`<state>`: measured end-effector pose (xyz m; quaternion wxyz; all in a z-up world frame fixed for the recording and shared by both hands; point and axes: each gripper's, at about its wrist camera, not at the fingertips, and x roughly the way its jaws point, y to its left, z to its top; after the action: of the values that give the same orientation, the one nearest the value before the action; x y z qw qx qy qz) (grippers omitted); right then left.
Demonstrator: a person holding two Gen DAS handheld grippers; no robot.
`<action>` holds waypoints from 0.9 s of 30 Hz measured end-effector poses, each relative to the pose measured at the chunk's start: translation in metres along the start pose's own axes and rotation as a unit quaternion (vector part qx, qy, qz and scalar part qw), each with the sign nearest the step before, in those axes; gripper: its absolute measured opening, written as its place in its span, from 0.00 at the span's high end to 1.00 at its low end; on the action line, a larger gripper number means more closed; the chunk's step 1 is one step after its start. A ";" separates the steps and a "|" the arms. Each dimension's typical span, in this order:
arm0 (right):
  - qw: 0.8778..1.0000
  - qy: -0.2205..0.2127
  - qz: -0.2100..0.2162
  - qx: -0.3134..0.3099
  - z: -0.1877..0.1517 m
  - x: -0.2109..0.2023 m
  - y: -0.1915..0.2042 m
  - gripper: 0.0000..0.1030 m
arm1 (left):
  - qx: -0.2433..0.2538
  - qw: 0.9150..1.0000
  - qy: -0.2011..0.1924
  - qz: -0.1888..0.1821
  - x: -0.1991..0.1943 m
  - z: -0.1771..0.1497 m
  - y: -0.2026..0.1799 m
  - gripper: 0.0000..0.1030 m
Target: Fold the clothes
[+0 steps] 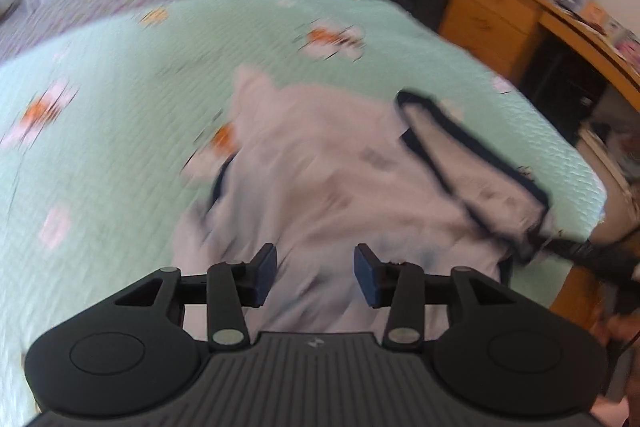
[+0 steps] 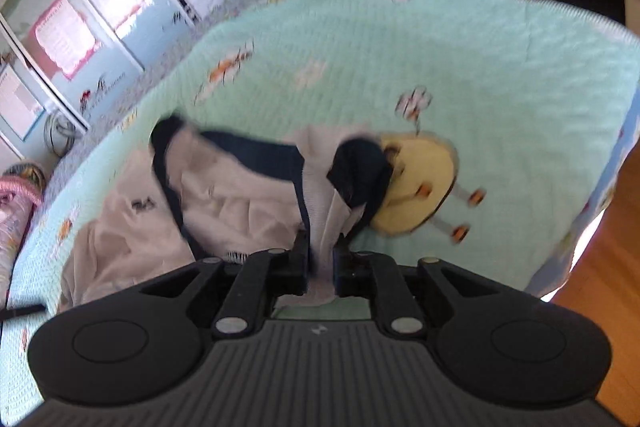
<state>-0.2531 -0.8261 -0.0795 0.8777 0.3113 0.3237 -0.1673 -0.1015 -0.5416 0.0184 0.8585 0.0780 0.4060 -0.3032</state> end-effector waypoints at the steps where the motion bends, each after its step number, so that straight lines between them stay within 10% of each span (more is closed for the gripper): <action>1: 1.000 0.008 -0.006 -0.009 -0.005 0.005 0.004 0.86 | 0.013 1.000 -0.005 -0.002 0.006 0.010 -0.007 0.49; 20: 0.996 -0.039 -0.042 -0.073 -0.034 0.016 0.017 0.85 | 0.211 0.975 0.037 0.056 0.158 0.107 -0.043 0.44; 27: 0.997 -0.055 -0.030 -0.050 -0.036 0.017 0.013 0.85 | 0.162 0.982 0.079 0.055 0.197 0.119 -0.009 0.41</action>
<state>-0.2511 -0.7941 -0.1068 0.9033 0.2479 0.2915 -0.1939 0.0665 -0.6841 -0.0491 0.8152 0.2621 0.4129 -0.3103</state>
